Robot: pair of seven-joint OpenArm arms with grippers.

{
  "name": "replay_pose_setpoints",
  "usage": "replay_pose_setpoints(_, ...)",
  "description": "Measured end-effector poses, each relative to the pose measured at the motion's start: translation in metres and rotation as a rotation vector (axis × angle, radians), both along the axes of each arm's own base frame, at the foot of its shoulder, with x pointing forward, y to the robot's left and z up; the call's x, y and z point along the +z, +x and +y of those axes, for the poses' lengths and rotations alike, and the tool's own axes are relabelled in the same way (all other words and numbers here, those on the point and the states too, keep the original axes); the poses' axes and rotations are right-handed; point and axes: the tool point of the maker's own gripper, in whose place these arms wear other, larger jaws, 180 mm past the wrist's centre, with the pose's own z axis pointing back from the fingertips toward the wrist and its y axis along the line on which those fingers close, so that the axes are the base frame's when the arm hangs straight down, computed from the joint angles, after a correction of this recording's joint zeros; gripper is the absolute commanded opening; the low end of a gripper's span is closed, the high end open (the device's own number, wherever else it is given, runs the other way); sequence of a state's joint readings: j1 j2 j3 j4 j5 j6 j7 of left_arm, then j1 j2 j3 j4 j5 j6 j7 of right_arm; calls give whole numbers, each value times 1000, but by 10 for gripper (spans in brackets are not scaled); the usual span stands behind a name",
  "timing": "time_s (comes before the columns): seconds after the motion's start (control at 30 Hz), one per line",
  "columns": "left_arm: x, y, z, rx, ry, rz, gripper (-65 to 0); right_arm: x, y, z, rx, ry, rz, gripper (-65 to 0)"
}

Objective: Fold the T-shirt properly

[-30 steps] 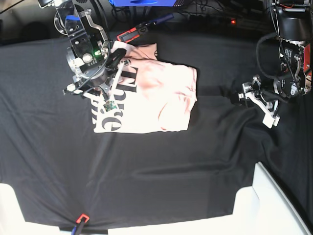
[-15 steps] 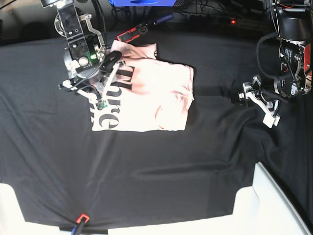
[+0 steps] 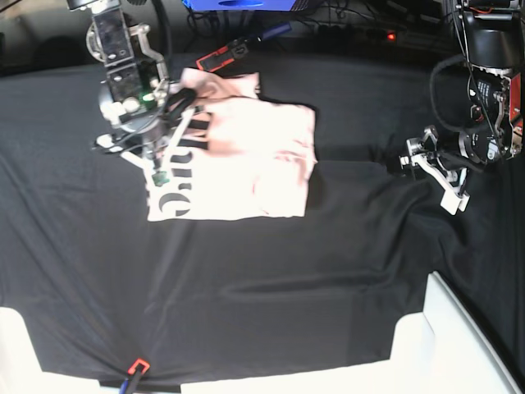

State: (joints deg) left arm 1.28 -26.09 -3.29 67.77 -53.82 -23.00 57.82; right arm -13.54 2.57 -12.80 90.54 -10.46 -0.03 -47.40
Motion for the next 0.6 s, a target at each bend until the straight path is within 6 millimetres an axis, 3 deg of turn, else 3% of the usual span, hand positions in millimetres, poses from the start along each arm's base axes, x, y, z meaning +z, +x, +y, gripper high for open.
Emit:
replay_pose_setpoints(0.2,0,1,0,0,-1,-2,-284,17,5,-40,-30,-94,-3,-608)
replay_pose_setpoints(0.5,1,2,-1,1,-4,-4,-284,16,4,-42,-29,-100,3,-608)
replay_pose_setpoints(0.6,0,1,-1,1,-4,-3,-284,18,7,-51,-20,-124,5,-608)
